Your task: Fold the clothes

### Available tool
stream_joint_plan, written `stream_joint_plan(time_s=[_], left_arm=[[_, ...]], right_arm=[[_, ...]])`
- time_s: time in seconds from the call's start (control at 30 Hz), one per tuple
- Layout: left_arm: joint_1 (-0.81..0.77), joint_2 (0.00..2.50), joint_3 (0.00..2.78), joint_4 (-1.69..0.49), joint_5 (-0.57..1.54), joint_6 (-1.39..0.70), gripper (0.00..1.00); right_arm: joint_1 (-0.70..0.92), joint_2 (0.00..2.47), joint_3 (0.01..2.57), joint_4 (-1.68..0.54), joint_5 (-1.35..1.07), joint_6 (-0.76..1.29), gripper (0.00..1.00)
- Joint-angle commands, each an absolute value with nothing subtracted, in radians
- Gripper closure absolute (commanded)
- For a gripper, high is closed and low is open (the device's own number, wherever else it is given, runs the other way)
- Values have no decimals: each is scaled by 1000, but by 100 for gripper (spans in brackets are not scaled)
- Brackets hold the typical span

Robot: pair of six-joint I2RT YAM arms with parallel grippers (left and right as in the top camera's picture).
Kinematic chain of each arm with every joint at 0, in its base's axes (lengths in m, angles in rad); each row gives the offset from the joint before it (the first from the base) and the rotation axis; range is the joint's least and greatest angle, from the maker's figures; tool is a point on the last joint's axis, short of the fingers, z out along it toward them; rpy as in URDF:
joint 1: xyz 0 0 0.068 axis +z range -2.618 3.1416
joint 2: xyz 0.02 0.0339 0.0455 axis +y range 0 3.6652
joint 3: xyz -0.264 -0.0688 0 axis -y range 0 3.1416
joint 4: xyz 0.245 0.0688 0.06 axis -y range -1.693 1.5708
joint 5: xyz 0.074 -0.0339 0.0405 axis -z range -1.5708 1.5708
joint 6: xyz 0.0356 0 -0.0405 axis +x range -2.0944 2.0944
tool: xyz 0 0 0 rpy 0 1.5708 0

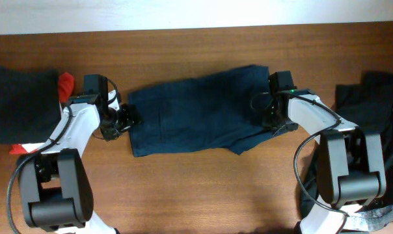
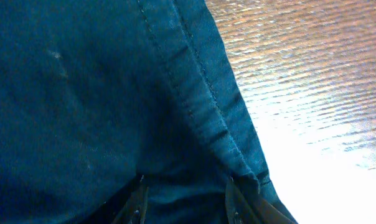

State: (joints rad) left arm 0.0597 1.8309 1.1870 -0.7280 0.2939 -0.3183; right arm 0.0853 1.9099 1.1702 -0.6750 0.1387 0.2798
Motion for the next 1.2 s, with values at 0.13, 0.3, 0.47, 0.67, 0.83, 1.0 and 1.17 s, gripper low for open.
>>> stream_joint_plan(time_s=[0.13, 0.3, 0.47, 0.67, 0.83, 1.0, 1.17], left_arm=[[59, 2031, 1177, -678, 508, -192, 46], [76, 2027, 1214, -722, 503, -177, 100], [84, 1944, 1513, -1061, 337, -162, 100], [83, 1890, 1775, -1413, 355, -162, 100], [83, 1835, 1910, -1498, 454, -162, 100], [76, 1778, 1948, -1471, 662, -163, 100], [-33, 1780, 1946, -1449, 466, -162, 99]], right_arm=[[83, 1904, 1229, -788, 215, 289, 56], [83, 1889, 1546, -1055, 96, 289, 52], [136, 1893, 1522, -1107, -439, 108, 92], [417, 1932, 1331, -809, -477, 117, 92], [601, 2030, 1273, -539, -509, 226, 86], [705, 2131, 1274, -338, -595, 268, 82], [606, 2083, 1397, -579, -587, 179, 80]])
